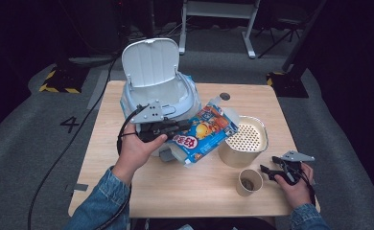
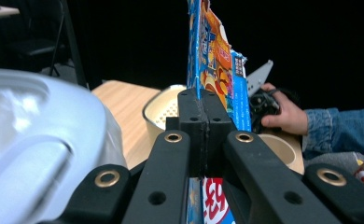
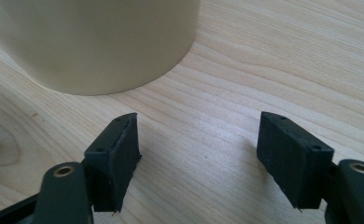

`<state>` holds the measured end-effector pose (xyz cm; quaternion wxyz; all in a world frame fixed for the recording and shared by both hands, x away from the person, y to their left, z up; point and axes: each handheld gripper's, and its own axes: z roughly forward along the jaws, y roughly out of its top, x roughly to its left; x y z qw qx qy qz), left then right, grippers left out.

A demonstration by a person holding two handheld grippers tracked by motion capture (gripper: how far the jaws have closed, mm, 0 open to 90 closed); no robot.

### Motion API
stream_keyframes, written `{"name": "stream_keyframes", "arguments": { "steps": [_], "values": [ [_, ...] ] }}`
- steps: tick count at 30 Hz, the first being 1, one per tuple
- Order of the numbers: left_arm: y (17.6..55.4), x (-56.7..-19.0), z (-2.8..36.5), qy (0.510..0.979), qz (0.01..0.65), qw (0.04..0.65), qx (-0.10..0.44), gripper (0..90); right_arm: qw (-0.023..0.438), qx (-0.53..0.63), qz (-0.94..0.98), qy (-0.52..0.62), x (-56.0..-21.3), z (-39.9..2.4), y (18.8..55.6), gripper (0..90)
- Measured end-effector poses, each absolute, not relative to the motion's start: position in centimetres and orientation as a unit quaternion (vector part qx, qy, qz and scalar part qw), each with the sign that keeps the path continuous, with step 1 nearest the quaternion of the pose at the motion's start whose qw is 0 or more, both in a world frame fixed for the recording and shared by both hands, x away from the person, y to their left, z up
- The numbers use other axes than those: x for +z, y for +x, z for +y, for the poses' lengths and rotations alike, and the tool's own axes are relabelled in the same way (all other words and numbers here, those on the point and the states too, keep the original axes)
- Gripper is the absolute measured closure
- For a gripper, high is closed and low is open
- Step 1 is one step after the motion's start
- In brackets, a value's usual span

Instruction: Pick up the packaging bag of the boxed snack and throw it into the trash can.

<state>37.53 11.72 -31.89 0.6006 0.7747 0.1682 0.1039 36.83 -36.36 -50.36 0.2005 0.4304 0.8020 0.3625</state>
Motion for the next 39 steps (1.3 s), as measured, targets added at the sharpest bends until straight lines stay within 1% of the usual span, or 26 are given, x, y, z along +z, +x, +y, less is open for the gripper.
{"name": "stream_keyframes", "arguments": {
  "steps": [3, 12, 15, 26, 39],
  "values": [
    [37.8, -30.5, 12.0, 0.767, 0.167, 0.610, 0.110, 89.5, 0.200, 0.362, 0.802, 0.430, -50.4, -36.4, 36.8, 30.0],
    [38.5, -28.1, 12.5, 0.751, 0.168, 0.628, 0.117, 89.5, 0.200, 0.363, 0.802, 0.430, -50.4, -36.4, 36.8, 30.0],
    [38.8, -26.8, 12.5, 0.746, 0.175, 0.630, 0.131, 89.5, 0.200, 0.363, 0.802, 0.430, -50.4, -36.4, 36.8, 30.0],
    [39.3, -24.8, 12.9, 0.720, 0.200, 0.647, 0.151, 89.5, 0.200, 0.363, 0.802, 0.431, -50.4, -36.4, 36.8, 30.0],
    [39.7, -22.7, 13.9, 0.705, 0.207, 0.656, 0.175, 89.5, 0.201, 0.362, 0.802, 0.431, -50.4, -36.4, 36.8, 30.0]
  ]
}}
